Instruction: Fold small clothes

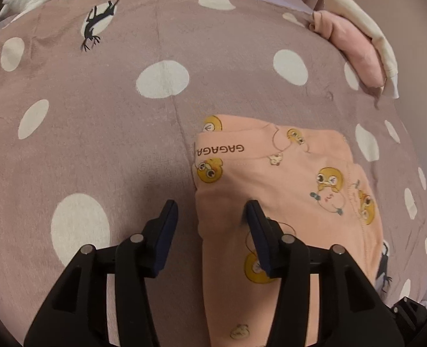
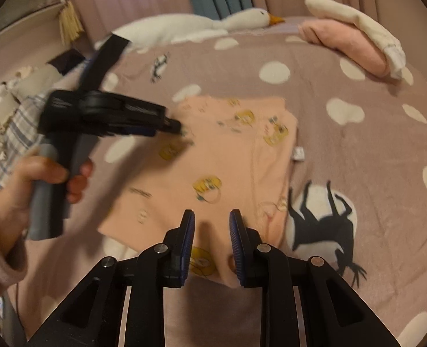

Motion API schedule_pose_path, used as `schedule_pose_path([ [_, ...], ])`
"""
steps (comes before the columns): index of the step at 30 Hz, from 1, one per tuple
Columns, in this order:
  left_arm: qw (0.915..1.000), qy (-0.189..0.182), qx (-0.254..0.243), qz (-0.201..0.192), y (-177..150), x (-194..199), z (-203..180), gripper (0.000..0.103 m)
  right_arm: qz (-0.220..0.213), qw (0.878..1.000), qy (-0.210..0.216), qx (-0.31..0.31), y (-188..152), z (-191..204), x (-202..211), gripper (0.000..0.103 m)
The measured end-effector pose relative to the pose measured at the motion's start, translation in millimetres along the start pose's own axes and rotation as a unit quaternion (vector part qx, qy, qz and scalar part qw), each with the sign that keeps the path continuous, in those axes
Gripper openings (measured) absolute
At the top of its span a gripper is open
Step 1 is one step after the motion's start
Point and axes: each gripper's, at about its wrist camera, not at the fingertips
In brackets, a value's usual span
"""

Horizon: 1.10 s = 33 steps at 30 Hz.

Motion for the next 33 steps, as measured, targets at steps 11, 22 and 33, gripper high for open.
schedule_pose_path([
  [11, 0.9996, 0.026, -0.008, 0.001, 1.1, -4.0, 7.9, 0.072, 0.043, 0.999, 0.0, 0.001, -13.5, -4.9, -6.7, 0.025],
  [22, 0.9993, -0.017, -0.033, 0.001, -41.5, 36.9, 11.0, 0.071, 0.033, 0.991, 0.047, -0.119, -13.8, -49.3, 18.7, 0.053],
  [33, 0.9964, -0.077, 0.0, 0.037, -71.2, 43.8, 9.3, 0.072, 0.032, 0.967, 0.086, -0.236, -17.0, -82.5, 9.9, 0.058],
])
Point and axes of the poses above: each gripper's, at about its wrist camera, not at the fingertips, and x roughly against the way its jaws point, z to its left, y to its top, and after that the axes turned 6 degrees about -z, right-handed
